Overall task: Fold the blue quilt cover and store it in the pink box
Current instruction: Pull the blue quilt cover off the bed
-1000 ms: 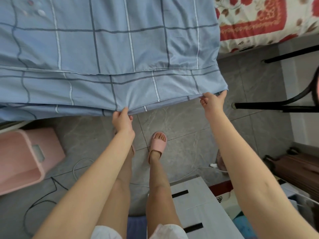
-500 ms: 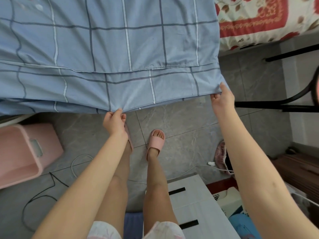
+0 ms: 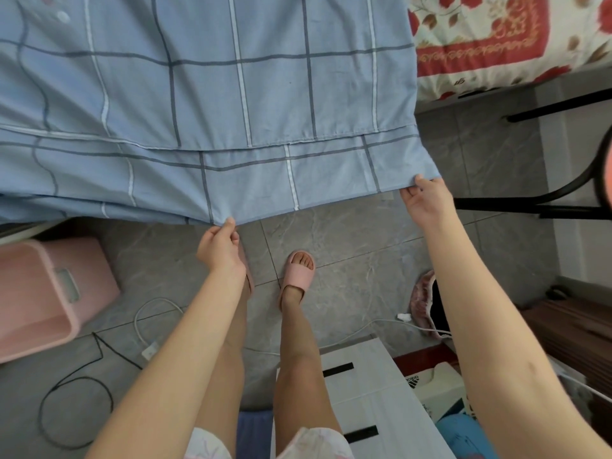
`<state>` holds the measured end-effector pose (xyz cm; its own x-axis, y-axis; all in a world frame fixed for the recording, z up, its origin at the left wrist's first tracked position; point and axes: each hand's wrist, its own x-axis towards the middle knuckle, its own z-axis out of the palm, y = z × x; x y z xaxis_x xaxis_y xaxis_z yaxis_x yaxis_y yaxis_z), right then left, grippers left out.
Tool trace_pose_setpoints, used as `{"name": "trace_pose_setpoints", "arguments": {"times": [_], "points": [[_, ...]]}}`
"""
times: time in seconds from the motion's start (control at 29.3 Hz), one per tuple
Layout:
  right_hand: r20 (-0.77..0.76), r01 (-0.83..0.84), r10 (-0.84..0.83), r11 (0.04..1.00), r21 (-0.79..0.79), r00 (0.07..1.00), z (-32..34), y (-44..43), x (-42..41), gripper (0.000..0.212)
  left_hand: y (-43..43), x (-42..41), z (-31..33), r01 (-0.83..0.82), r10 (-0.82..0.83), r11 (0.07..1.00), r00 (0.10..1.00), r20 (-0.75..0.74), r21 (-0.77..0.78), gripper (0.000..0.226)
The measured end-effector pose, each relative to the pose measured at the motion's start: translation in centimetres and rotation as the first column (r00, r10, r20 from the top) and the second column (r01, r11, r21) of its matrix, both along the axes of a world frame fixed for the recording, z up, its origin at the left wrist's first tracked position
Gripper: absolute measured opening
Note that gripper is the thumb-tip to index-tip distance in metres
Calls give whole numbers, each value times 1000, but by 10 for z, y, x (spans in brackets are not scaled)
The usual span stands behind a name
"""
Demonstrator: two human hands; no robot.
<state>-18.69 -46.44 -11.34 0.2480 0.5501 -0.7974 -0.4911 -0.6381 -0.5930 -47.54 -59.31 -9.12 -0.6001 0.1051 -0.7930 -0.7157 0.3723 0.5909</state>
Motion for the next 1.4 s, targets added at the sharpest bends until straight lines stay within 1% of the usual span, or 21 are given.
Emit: {"name": "trace_pose_setpoints", "arguments": {"times": [0.1, 0.27, 0.34, 0.44, 0.51, 0.55, 0.58, 0.62, 0.65, 0.72, 0.75, 0.79, 0.85, 0.92, 0.99, 1.03, 1.06, 1.13, 1.16, 1.26, 1.4], "points": [[84, -7, 10, 999, -43, 996, -3, -2, 4, 16, 7, 2, -8, -51, 52, 998, 997, 59, -24, 26], [60, 124, -121, 991, -48, 991, -2, -12, 6, 8, 9, 6, -18, -51, 55, 997, 995, 82, -52, 23], [126, 192, -184, 980, -46, 975, -1, -19, 3, 5, 10, 6, -19, -50, 54, 997, 995, 86, -53, 18], [301, 364, -325, 928, -82, 896, -13, -24, -2, 32, 14, 4, -18, -87, 91, 996, 987, 132, -31, 15], [254, 513, -468, 844, -153, 846, -27, -27, -5, 47, 15, 5, -15, -75, 79, 997, 984, 161, -28, 14], [178, 491, -460, 842, -223, 870, -30, -32, -13, 54, 16, 7, -12, -62, 65, 998, 983, 170, -25, 15], [66, 381, -379, 876, -295, 923, -30, -39, -29, 61, 16, 7, -11, -33, 37, 999, 988, 152, -29, 17], [-62, 204, -238, 918, -340, 969, -28, -48, -51, 69, 17, 6, -9, -2, 6, 999, 993, 119, -37, 19], [-192, 4, -75, 938, -346, 979, -23, -58, -72, 79, 17, 9, -10, 27, -23, 999, 995, 93, -45, 20], [-457, -339, 171, 887, -313, 873, -16, -79, -130, 96, 16, 3, -8, 52, -49, 997, 997, 58, -56, 22], [-550, -437, 226, 852, -289, 804, -14, -88, -151, 99, 16, 5, -8, 59, -56, 997, 996, 67, -50, 22], [-620, -493, 247, 830, -262, 745, -11, -96, -173, 93, 15, 3, -9, 60, -57, 997, 996, 73, -47, 23], [-689, -504, 242, 839, -206, 683, -7, -107, -207, 62, 15, 0, -8, 83, -79, 996, 993, 82, -45, 24], [-666, -393, 177, 900, -188, 725, -4, -109, -227, 33, 12, -4, -8, 148, -141, 985, 987, 75, -85, 25], [-586, -289, 150, 945, -151, 796, -5, -102, -234, 19, 9, -9, -8, 184, -177, 972, 982, 63, -147, 20], [-541, -272, 168, 955, -117, 824, -5, -97, -234, 14, 9, -12, -7, 170, -164, 970, 985, 50, -174, 11], [-507, -270, 191, 959, -87, 841, -3, -91, -232, 16, 11, -14, -7, 135, -129, 974, 991, 42, -183, 15], [-463, -304, 254, 952, -36, 849, 1, -83, -226, 24, 21, -21, -5, 13, -6, 982, 999, 38, -186, 51], [-435, -324, 279, 945, -32, 856, 3, -82, -224, 27, 27, -25, -3, -57, 62, 986, 998, 24, -158, 61], [-369, -361, 327, 932, -24, 870, 8, -82, -217, 39, 44, -39, 5, -185, 184, 982, 982, -40, -31, 68], [-342, -354, 322, 935, -34, 883, 9, -86, -220, 42, 45, -60, 5, -214, 205, 976, 961, -187, -30, 71]]}}
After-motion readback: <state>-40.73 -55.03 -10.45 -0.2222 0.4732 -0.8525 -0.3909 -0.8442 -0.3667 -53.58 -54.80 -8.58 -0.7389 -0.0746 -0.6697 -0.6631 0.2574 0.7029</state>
